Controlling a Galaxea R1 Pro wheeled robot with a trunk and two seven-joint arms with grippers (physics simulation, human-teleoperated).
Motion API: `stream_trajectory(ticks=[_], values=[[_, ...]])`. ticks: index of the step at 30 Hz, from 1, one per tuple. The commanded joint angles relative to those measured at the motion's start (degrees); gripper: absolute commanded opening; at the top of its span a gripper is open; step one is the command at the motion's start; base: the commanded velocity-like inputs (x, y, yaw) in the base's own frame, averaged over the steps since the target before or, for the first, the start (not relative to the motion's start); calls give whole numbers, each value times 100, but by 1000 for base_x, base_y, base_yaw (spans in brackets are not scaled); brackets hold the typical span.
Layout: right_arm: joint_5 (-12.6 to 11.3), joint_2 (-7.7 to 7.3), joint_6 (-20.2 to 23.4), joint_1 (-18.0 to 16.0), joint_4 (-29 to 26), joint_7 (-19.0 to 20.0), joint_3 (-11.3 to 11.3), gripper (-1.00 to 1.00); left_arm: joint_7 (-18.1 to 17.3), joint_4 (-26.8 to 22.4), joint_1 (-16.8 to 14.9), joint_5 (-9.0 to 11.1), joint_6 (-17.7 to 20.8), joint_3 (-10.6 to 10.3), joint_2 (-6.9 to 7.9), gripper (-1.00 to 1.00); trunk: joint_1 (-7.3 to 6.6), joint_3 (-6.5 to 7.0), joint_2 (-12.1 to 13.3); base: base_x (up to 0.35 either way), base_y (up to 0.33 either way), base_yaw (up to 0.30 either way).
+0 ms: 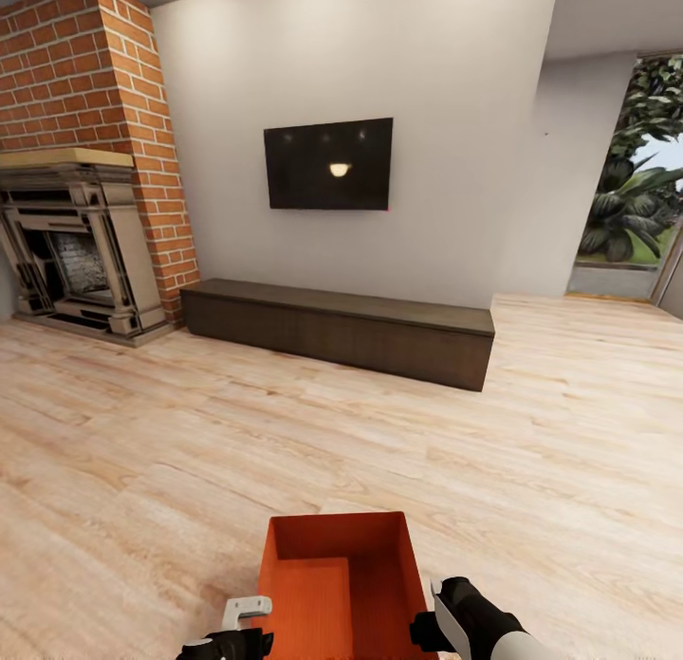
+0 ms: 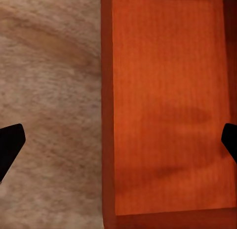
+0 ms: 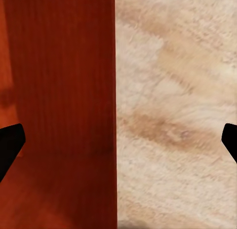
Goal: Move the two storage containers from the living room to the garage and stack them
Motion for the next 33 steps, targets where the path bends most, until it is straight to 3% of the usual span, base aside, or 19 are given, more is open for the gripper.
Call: stream_trajectory(ticks=[1,9,15,22,30,33], values=[[1,1,33,-1,-9,-18,7,100,4,-10,-1,55,30,-34,4,100,1,-29,-4,0,0,0],[1,1,33,-1,-8,-18,7,100,2,-9,-1,55,31,-35,3,100,6,-73,-7,0,0,0],[1,1,33,-1,-9,-18,7,100,4,-9,-1,55,27,-38,1,100,22,-206,-15,0,0,0],[1,1,33,-1,-7,-16,7,100,3,-10,-1,55,27,-43,4,100,22,-206,-15,0,0,0],[1,1,33,-1,-5,-18,7,100,-1,-9,-1,55,27,-43,4,100,42,-383,-26,0,0,0],[1,1,33,-1,-5,-18,7,100,-3,-9,-1,55,27,-43,5,100,42,-383,-26,0,0,0]])
